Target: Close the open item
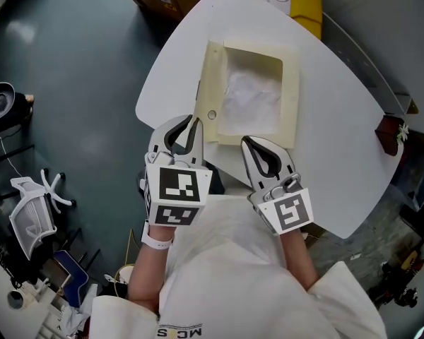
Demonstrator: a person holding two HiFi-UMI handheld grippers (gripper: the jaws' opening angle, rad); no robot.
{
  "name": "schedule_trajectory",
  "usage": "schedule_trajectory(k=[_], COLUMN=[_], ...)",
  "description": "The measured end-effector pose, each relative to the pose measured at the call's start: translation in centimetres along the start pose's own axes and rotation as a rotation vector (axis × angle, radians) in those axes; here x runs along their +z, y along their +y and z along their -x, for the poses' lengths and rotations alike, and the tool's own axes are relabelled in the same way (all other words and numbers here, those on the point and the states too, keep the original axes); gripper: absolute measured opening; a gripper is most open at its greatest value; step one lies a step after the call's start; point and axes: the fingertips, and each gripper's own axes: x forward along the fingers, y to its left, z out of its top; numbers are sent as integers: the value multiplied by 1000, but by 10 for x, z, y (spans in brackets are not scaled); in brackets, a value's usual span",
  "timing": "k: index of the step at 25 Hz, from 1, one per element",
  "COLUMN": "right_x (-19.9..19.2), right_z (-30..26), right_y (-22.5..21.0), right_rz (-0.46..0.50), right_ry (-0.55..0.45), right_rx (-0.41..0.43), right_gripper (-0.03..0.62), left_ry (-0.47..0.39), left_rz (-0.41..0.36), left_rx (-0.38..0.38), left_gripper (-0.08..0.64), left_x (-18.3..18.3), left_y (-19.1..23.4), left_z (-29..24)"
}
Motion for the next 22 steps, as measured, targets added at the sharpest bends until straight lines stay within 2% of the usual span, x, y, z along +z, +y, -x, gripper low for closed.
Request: schedule_trajectory(k=[8,13,17,22], right_x=[-6,-11,-13,-22], right_z=[23,40,52,74], right_y=[-18,-28,-40,-57], right_rz=[-19,-39,-57,-88], right_ry=[-3,15,-36,-36], right_rx=[-61,-104,-142,-208], right_gripper=[15,15,15,15], left_ry=[3,20,32,49], left_rz=[-50,-138,-192,-245], left_rx=[-58,-86,-134,-193], left_gripper=[46,46,46,46], left_x=[14,22,26,26], left_y=[-36,-63,-89,-120], left_z=[-13,-23,-38,-52])
